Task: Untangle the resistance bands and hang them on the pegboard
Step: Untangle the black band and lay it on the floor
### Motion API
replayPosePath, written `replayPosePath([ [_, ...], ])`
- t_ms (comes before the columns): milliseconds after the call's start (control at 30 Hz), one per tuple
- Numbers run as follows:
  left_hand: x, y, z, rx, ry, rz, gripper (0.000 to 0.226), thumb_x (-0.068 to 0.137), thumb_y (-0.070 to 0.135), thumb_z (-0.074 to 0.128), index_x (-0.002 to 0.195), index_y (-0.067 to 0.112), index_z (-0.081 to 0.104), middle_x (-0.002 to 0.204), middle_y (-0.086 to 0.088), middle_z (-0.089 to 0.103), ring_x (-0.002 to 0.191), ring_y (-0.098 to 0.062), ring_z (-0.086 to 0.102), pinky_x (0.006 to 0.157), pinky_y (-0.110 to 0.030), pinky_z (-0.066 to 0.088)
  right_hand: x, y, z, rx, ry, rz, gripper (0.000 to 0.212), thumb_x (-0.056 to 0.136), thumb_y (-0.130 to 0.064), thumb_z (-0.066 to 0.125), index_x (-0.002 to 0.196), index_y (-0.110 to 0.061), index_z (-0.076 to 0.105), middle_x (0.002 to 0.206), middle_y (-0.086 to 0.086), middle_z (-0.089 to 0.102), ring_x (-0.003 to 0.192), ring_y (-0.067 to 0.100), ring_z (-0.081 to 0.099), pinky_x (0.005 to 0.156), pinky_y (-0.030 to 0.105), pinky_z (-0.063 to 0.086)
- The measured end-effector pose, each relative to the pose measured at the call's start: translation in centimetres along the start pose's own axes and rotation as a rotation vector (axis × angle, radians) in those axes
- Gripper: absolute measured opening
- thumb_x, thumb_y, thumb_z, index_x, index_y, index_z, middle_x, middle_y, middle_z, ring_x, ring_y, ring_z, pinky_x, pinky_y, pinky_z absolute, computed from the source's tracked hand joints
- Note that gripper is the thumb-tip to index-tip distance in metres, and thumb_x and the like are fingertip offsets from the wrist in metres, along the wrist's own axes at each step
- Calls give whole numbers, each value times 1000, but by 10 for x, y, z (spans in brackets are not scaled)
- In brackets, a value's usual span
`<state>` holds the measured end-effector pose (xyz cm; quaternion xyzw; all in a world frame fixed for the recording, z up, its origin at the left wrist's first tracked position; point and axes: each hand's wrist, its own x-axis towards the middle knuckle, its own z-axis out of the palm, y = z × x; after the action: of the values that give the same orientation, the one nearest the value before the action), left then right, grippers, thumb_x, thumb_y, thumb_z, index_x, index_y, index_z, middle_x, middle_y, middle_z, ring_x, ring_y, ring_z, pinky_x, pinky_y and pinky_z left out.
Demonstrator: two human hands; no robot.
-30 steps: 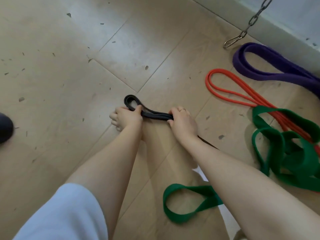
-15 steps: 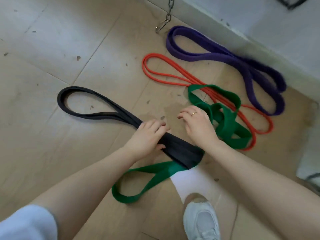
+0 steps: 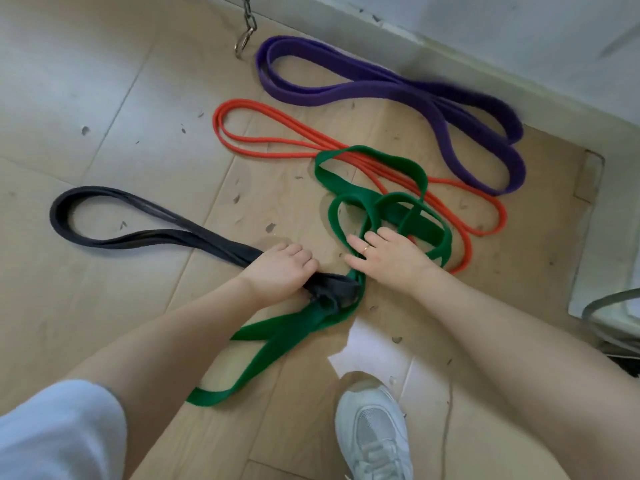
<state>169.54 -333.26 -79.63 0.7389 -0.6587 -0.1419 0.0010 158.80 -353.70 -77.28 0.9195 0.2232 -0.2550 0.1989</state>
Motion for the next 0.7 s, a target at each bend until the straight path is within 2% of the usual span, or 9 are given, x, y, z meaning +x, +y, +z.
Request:
replayPosePath([
  [67,3,-6,-7,-71,-33,8,21,73,23,60,88,10,66,85,-9,64,78,-28,63,69,-31,50,-1,1,5,-87,87,2,30,75,-18,65,104,-24,68,126,3,60,105,21,53,87,33,36],
  [167,4,-16,-8,-168,-162,-102,27,90,18,47,113,11,58,114,-10,56,106,-30,53,91,-38,42,-4,2,4,-115,203,37,14,71,-14,62,74,-23,73,114,-2,67,114,25,51,98,40,32],
  [233,3,-16,-14,-278,-72,-148,24,87,14,53,108,7,61,108,-14,59,99,-35,57,84,-42,48,-4,6,-7,-128,280,12,13,68,-10,67,71,-20,75,104,-1,71,115,25,58,105,45,33],
  [300,2,-16,-23,-410,69,-280,21,84,10,57,104,2,63,100,-18,61,90,-38,59,74,-43,51,-9,9,-16,-65,319,9,10,61,-8,76,67,-16,74,82,2,73,101,27,66,105,46,40],
  [367,-1,-16,-37,-500,183,-470,23,87,8,56,108,0,59,102,-18,61,95,-35,57,77,-42,47,-27,7,-27,40,253,56,17,50,-9,84,59,-13,71,62,3,68,76,25,67,94,41,50],
  [433,-4,-14,-51,-529,185,-576,24,89,10,52,111,0,56,103,-18,60,98,-35,54,79,-42,43,-55,-7,-34,131,169,129,25,42,-11,87,53,-13,64,51,1,62,60,22,59,77,32,54],
  [533,-9,-2,-64,-406,112,-573,22,91,14,49,107,2,55,98,-18,63,92,-36,55,76,-39,39,-96,-44,-41,260,12,196,36,31,-17,87,47,-16,56,41,-3,52,42,17,51,49,22,38],
  [633,-17,14,-65,-309,47,-539,20,93,17,47,109,7,55,99,-14,63,91,-35,56,79,-40,40,-115,-88,-36,421,-160,258,50,31,-47,91,43,-20,50,34,-7,44,30,13,45,45,20,17],
  [700,-22,23,-63,-288,12,-542,22,94,18,45,111,9,54,100,-15,63,92,-35,56,79,-39,40,-118,-112,-42,443,-149,228,49,38,-52,88,48,-18,54,40,-4,52,37,14,52,46,21,18],
])
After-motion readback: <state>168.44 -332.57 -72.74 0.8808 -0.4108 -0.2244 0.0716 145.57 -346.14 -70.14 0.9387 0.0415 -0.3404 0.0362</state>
